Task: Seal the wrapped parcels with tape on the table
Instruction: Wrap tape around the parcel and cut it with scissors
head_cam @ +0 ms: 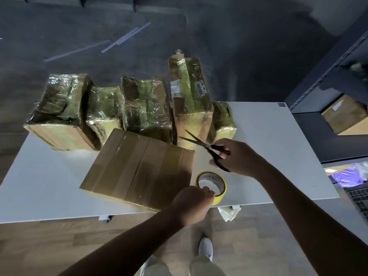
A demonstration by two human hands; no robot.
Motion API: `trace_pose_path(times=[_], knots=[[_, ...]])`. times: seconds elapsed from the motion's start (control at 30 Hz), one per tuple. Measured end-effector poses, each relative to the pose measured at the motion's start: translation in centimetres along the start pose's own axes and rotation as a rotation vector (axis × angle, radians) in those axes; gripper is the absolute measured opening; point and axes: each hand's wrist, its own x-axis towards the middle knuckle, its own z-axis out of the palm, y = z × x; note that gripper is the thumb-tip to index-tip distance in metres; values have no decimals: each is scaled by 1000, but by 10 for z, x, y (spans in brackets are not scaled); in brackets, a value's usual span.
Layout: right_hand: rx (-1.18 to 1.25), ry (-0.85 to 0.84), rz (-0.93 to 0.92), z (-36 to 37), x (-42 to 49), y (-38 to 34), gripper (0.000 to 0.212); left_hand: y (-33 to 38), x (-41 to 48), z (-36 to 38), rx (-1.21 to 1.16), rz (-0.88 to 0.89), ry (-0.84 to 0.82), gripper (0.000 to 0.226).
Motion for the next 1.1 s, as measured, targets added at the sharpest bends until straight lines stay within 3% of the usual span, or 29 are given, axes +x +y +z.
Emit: trace_pose_path(times=[0.23,0.57,0.73,0.83,0.93,1.1], knots=[[-149,-161,244,-22,-31,41,29,-2,4,2,-86,36,62,11],[-108,-151,269,-8,-27,50,25,-9,-1,0,-186,82,46,17],[-299,-305,235,-19,-27,40,36,-6,-3,2,-4,189,-64,5],[-422,-402,208,-24,-23,27,39,-4,-2,4,66,247,-146,9],[-534,-482,200,-20,-17,14,32,-3,0,2,113,270,-117,15],[-618,-474,200,-12,-6,-3,30,2,4,3,90,240,-102,29]])
